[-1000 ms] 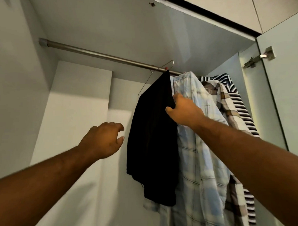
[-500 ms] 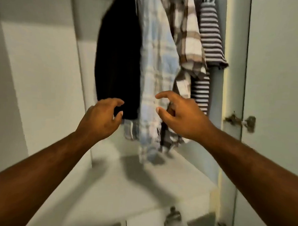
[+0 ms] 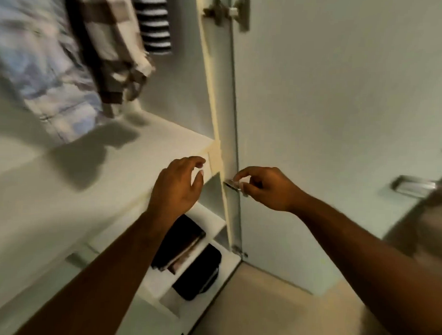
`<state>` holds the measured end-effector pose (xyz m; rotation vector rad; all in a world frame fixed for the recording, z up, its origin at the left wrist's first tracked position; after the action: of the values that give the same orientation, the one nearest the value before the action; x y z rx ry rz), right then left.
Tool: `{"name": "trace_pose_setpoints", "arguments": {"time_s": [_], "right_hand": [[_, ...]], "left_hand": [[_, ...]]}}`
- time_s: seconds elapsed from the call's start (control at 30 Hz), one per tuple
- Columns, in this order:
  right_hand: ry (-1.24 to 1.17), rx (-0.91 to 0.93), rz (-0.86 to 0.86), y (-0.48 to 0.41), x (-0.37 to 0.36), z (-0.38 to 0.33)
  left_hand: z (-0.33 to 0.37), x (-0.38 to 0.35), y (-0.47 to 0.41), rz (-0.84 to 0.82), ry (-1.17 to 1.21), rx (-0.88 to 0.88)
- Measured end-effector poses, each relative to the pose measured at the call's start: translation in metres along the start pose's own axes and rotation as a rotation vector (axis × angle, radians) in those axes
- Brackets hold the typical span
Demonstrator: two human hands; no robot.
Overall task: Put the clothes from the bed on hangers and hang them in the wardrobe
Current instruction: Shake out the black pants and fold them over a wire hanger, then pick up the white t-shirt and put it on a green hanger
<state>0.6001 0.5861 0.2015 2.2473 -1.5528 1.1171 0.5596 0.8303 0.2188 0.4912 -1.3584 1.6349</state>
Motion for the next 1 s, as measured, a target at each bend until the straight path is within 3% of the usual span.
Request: {"name": "trace_pose_setpoints", "arguments": {"time_s": [0.23, 0.43, 0.77, 1.0], "right_hand": [[0.099, -0.458, 0.118, 0.124, 0.006, 0.079], [0.153, -0.803, 0.339, 0.247, 0.050, 0.115], [0.058, -1.048, 0.742, 0.424, 0.151, 0.183], [0.001, -1.159, 0.866, 0.536, 0.219, 0.245]], "left_hand": [[0.073, -0.141, 0.029, -0.376, 0.321, -0.194], [0.198, -0.203, 0.058, -0.582, 0.481, -0.461], [0.430, -0.281, 0.087, -0.761, 0.604, -0.853], [0.592, -0.338, 0.134, -0.878, 0.595, -1.016]]}}
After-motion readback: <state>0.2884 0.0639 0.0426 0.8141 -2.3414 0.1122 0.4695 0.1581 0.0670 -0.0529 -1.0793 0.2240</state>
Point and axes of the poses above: each hand's wrist, its own y-axis away from the middle knuckle, its own x-axis out of the back of the hand, z = x × y, the point moved 1 cm from there along -y, towards the middle knuckle, and after that the axes turned 7 degrees about z, right-handed, at the moved point
